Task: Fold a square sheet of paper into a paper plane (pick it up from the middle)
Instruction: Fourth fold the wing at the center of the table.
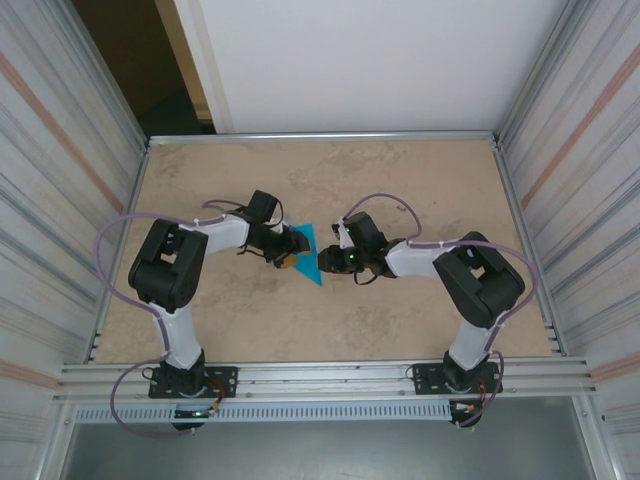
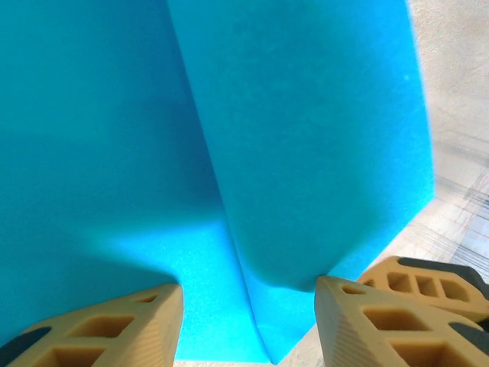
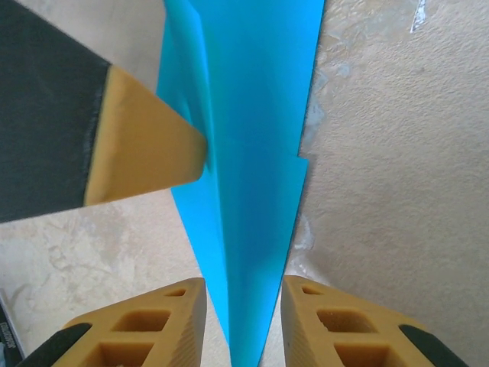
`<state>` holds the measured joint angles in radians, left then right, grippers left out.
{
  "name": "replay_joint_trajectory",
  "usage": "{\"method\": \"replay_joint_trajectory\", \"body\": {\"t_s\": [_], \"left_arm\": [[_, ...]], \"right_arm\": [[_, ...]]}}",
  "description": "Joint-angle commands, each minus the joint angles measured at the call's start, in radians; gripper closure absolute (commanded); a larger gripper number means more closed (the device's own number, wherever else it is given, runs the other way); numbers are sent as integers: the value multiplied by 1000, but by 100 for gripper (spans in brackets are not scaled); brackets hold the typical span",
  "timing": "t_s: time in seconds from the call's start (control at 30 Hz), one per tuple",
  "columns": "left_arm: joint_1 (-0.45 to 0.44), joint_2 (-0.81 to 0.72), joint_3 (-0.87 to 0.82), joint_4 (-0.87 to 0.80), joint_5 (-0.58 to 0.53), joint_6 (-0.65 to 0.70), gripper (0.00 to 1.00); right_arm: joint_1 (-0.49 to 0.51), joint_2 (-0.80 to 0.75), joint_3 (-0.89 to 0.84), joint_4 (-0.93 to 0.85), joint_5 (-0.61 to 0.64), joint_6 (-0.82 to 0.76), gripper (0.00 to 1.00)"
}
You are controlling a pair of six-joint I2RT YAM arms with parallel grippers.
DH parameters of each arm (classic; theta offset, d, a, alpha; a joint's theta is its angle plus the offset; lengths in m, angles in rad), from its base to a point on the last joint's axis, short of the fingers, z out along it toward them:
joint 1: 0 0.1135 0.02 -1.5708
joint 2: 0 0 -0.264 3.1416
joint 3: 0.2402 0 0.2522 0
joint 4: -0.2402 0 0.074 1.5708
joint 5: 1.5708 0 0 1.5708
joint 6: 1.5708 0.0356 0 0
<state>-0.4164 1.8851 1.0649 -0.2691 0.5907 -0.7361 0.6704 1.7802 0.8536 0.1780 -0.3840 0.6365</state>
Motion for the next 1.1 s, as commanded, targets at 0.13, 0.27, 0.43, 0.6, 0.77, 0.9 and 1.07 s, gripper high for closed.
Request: {"method": "replay_joint_trajectory", "body": {"t_s": [0.13,0.27,0.43,0.6,0.77,0.9,1.07], "left_arm": [[-9,94,-59,-114,-114,21,50],[-9,94,-57,-114,-108,22,50],[-8,95,-57,-114,-108,23,50],[-9,96,-59,-113,-103,22,50],[-9,95,-62,-111,-102,21,50],[-9,94,-62,-112,-103,20,51],[-9,92,-59,-113,-101,20,51]], "right_arm": [[16,75,71,-17,-19,-23,73],[16,96,89,-11,-32,-29,74],[21,129,114,-6,-48,-42,76],[26,150,124,6,-71,-57,79],[27,158,119,20,-81,-69,83],[26,160,114,31,-91,-73,87],[26,164,113,35,-111,-80,90]]}}
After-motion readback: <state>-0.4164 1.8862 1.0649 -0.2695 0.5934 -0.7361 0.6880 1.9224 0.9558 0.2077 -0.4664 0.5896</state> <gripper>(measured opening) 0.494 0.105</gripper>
